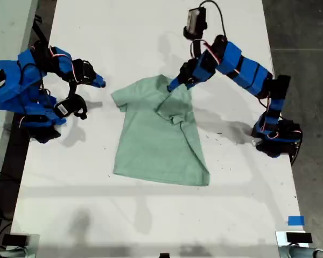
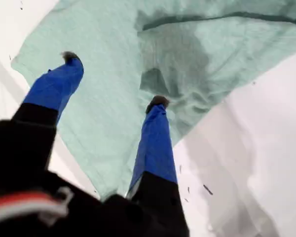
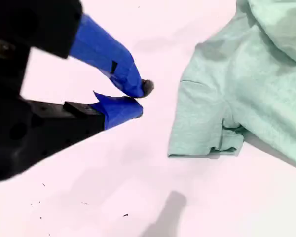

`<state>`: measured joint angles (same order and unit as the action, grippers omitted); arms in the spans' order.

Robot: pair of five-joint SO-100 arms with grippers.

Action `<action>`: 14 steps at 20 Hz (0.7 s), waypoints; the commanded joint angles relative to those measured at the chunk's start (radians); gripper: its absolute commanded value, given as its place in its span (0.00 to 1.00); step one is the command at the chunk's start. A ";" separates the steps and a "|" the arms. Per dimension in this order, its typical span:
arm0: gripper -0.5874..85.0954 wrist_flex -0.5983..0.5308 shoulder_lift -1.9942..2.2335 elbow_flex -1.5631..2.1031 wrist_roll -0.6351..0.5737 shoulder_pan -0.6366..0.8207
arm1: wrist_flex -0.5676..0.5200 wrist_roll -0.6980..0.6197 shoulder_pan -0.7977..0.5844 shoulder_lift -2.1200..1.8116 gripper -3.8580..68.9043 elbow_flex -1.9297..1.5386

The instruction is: Fold tshirt

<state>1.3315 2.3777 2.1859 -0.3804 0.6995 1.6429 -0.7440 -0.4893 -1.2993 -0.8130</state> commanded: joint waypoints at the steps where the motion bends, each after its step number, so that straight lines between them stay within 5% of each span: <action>1: 0.02 -0.009 -0.048 -0.054 -0.011 0.023 | 0.011 -0.038 -0.038 -0.235 0.44 -0.127; 11: 0.01 0.041 -0.508 -0.436 -0.261 0.115 | -0.020 -0.017 -0.034 -0.414 0.37 -0.514; 14: 0.23 0.014 -0.588 -0.405 -0.296 0.164 | -0.031 -0.012 -0.034 -0.460 0.35 -0.575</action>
<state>1.3790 1.8009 1.8101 -0.6550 0.8299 1.6429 -0.7670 -0.5323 -1.6644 -1.3837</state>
